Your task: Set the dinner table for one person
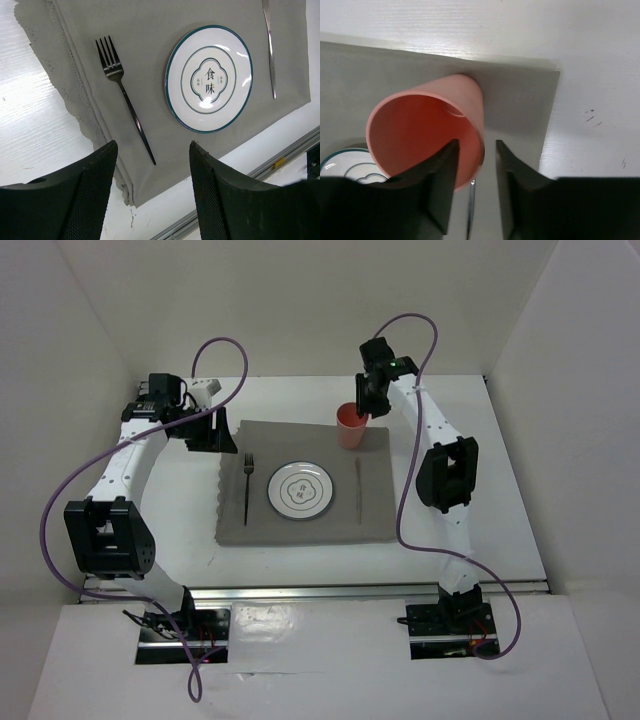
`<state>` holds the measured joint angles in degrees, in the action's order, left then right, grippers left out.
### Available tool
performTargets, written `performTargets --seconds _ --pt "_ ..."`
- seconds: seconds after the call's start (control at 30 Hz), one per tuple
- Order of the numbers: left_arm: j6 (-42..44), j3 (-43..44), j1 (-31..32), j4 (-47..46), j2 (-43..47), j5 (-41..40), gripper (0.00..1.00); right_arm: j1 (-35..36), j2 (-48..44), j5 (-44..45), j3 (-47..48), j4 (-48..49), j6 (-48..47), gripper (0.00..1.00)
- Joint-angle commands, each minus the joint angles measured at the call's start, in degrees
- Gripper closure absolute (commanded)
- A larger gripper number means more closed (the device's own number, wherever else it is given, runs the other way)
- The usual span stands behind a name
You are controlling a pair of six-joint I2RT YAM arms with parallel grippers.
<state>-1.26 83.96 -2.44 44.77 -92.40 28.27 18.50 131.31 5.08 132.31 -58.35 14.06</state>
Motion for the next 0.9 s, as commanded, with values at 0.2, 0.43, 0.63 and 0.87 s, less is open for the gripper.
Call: performTargets --seconds 0.2,0.43,0.63,0.87 --pt "1.52 -0.47 -0.29 -0.92 0.47 0.12 0.34 0.31 -2.81 -0.51 0.4 2.27 0.0 0.3" --pt "1.52 -0.47 -0.29 -0.92 0.47 0.12 0.34 -0.4 -10.88 3.88 3.05 2.88 1.75 0.0" --pt "2.05 -0.47 -0.29 -0.92 0.99 -3.57 0.34 -6.45 -33.63 0.64 -16.7 14.3 1.76 0.0" --pt "0.99 0.15 -0.29 -0.3 -0.32 -9.63 0.35 -15.86 -53.51 3.26 -46.67 14.76 2.28 0.0"
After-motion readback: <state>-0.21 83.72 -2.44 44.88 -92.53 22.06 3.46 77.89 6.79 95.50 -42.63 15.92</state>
